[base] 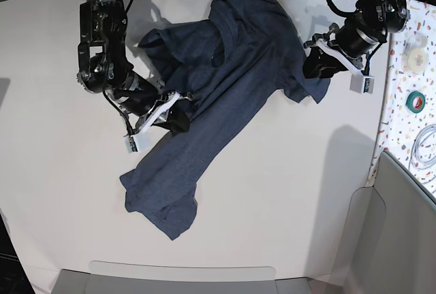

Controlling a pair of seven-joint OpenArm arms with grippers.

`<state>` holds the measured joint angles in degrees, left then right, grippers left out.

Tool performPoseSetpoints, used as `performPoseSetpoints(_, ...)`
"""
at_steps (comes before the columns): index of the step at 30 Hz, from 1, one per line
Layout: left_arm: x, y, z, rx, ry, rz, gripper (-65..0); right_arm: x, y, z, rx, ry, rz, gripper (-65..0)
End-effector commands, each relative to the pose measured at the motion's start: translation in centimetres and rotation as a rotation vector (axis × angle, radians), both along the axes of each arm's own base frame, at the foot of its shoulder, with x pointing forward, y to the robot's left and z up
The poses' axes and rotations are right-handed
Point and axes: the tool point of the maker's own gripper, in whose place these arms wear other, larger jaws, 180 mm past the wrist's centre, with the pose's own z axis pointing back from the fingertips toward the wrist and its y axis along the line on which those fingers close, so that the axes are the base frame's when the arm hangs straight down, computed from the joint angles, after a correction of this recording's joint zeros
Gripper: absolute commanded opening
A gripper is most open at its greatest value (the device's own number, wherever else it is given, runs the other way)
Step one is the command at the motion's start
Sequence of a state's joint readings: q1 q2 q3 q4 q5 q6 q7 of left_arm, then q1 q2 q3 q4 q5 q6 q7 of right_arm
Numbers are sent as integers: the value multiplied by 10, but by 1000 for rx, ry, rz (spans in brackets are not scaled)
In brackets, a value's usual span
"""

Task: Layout the t-shirt on the table in an organized manner, then fold the t-shirt properly
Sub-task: 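Lay the shirt flat and release it from both grippers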

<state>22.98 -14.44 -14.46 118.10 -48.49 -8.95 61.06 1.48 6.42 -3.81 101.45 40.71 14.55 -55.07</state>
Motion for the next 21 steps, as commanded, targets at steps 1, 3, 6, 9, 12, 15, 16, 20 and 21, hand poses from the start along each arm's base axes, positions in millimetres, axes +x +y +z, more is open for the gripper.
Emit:
performPoseSetpoints(1, 5, 0, 9, -5, -40, 0, -451, 9, -2, 23, 14, -76, -3, -650)
performPoseSetpoints(3, 5, 0, 9, -5, -40, 0, -451, 16, -18, 38, -7, -123, -33, -650)
performPoseSetpoints(6, 5, 0, 9, -5, -40, 0, -451, 23, -44, 49, -22, -155, -95, -650)
performPoseSetpoints(9, 5, 0, 9, -5, -40, 0, -451, 25, -73, 54, -59, -175, -151, -650)
performPoseSetpoints(12, 6, 0, 10, -5, -43, 0, -451, 18, -93, 55, -75, -176, -203, -650)
performPoseSetpoints(15, 7, 0, 10, -5, -46, 0, -451, 9, -112, 58, -109, -188, -240, -650)
performPoseSetpoints(16, 7, 0, 10, -5, -46, 0, -451, 6, -116, 60, -115, -192, -249, -650)
performPoseSetpoints(20, 7, -1, 10, -7, -45, -1, -451, -6, -129, 67, -136, -212, -286, -650)
performPoseSetpoints(21, 7, -1, 11, -7, -47, -1, -451, -8, -132, 67, -140, -213, -293, -650)
